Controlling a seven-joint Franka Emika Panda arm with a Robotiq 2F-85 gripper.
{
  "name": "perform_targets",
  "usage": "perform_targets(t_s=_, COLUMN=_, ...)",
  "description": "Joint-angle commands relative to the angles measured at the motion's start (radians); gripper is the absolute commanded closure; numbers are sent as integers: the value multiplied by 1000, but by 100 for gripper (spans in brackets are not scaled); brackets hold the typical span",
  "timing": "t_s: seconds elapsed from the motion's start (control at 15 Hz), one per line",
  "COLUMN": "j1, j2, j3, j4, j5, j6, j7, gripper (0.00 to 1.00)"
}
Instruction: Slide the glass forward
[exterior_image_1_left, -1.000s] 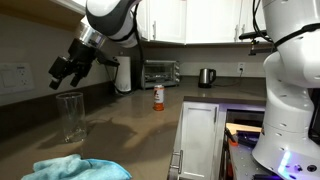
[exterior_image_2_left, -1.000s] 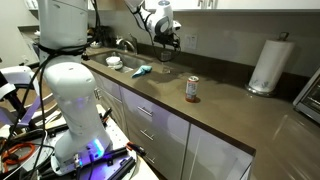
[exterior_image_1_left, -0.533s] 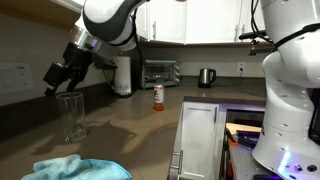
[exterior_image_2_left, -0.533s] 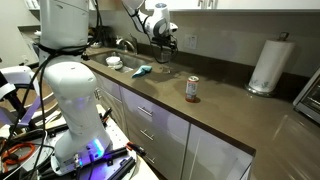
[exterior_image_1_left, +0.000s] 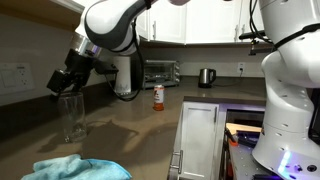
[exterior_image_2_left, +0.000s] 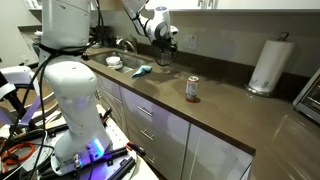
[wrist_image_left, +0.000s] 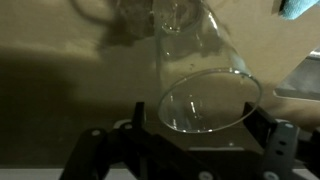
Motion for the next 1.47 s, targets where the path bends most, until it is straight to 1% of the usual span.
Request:
perform_targets(t_s=0.0, j1=12, j2=3, j3=-12, j4=14, j5=-27, j6=-28, j7=36, gripper=0)
perform_targets(t_s=0.73, j1=17, j2=6, j3=-1, j4=19, j5=-25, j6=-50, j7=37, gripper=0)
perform_targets(t_s=1.33, j1=43, j2=1, j3=-23, j4=12, j5=-42, j6=-107, j7=101, gripper=0)
perform_targets(t_s=1.4, j1=43, j2=0, j3=-23, j4=12, j5=-42, j6=-114, j7=103, gripper=2)
